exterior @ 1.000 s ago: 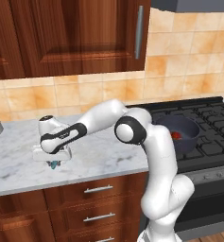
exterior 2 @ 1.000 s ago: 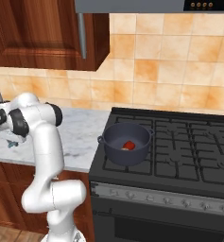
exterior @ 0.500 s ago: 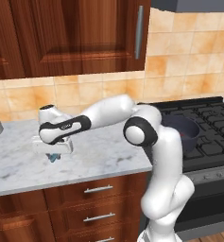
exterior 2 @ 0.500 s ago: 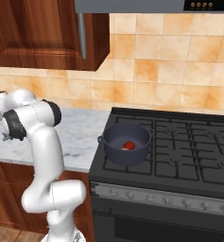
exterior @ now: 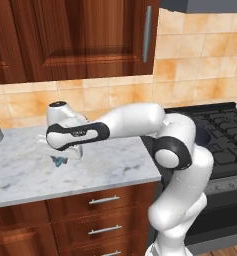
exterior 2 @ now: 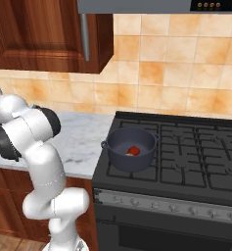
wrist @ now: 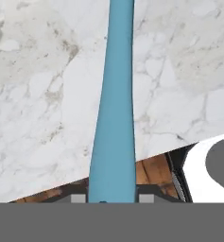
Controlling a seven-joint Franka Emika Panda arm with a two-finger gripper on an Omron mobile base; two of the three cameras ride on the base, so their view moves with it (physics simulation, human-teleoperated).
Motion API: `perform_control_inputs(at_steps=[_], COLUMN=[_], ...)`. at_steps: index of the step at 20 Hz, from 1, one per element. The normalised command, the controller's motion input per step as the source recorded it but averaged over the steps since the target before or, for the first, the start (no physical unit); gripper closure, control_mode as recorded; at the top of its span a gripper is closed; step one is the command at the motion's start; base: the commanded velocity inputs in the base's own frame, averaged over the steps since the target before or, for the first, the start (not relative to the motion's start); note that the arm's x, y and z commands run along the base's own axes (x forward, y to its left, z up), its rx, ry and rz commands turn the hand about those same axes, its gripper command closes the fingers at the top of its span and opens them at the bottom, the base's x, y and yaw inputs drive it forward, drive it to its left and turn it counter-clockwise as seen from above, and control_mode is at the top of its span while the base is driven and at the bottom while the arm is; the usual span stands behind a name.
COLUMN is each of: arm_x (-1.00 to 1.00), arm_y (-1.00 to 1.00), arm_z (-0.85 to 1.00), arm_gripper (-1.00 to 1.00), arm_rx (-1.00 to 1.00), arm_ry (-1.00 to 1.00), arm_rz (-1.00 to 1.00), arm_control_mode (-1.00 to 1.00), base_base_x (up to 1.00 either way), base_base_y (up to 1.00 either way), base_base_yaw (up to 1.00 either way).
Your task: Put the mushroom and bell pepper in the pot. Retrieve the spatula and lightly stir the vegetables in the pot.
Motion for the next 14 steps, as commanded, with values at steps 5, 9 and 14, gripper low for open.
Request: perform_control_inputs(at_steps=[5,9,14], arm_x=[-0.47,-0.4,-0.38], arm_y=[-0.27,-0.33,-0.43], arm_z=[0.49,0.42,0.36], arm_gripper=[1.0,1.0,1.0], arm_rx=[0.08,0.19,0.19], arm_ry=[-0.06,0.0,0.05], arm_rz=[-0.14,-0.35,-0.32], arm_control_mode=[-1.0,-1.0,-1.0], base_base_x=[0.0,0.0,0.0], base_base_y=[0.0,0.0,0.0], base_base_yaw=[0.0,0.0,0.0])
